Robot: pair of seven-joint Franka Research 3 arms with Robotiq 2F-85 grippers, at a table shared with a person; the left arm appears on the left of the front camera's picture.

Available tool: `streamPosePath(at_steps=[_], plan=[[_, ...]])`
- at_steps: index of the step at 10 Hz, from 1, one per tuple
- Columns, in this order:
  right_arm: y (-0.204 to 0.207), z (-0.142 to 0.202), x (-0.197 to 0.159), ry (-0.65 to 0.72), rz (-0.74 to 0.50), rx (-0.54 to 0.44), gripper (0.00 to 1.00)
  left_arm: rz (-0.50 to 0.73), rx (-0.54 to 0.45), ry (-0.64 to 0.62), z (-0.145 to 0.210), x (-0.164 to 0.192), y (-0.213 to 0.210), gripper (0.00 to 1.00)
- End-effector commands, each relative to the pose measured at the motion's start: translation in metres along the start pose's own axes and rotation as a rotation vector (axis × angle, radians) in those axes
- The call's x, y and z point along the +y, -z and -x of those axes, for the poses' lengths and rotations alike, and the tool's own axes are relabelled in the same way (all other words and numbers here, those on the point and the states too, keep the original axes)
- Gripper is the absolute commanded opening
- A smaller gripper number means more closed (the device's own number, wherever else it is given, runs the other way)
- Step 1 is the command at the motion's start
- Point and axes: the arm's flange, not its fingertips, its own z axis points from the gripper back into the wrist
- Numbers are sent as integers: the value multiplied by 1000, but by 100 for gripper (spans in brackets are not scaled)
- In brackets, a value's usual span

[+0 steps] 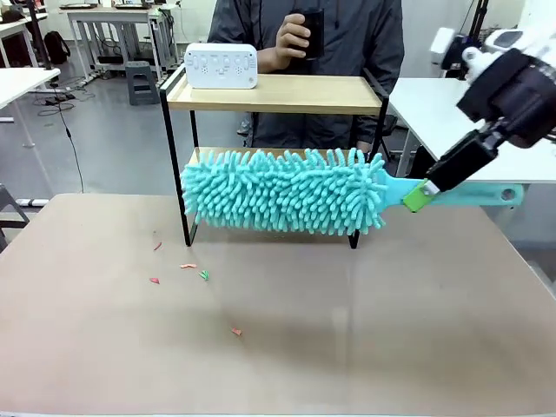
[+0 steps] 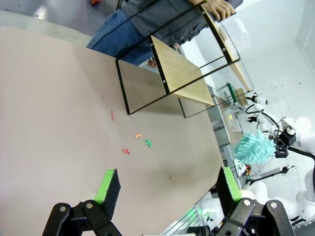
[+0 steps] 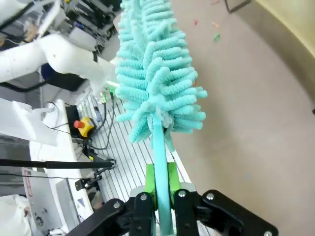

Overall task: Clean the shelf.
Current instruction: Clean the remaining tier of the Shelf with the Duster once objects are removed.

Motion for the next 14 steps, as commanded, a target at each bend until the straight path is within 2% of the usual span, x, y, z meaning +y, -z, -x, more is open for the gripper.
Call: streamPosePath(at_steps=[1,3,4,5,6,7,8,9,10,14], plan=[[-23,37,-2,48,-53,-141,13,16,-21,17,0,-1,1,100],[-97,123,22,299,172,-440,13,16,-21,17,0,-1,1,100],[-121,167,30,458,325,-590,13,16,-21,17,0,-1,1,100],[-131,203,34,596,454,-712,13,16,-21,17,0,-1,1,100],[-127,231,27,759,538,-774,13,16,-21,17,0,-1,1,100],[-119,242,13,817,537,-774,13,16,-21,17,0,-1,1,100],[-106,240,-2,933,600,-699,13,16,-21,17,0,-1,1,100],[-90,222,-21,967,610,-566,13,16,-21,17,0,-1,1,100],[-178,255,29,723,516,-696,13,16,-21,17,0,-1,1,100],[-178,255,29,723,516,-696,13,16,-21,17,0,-1,1,100]])
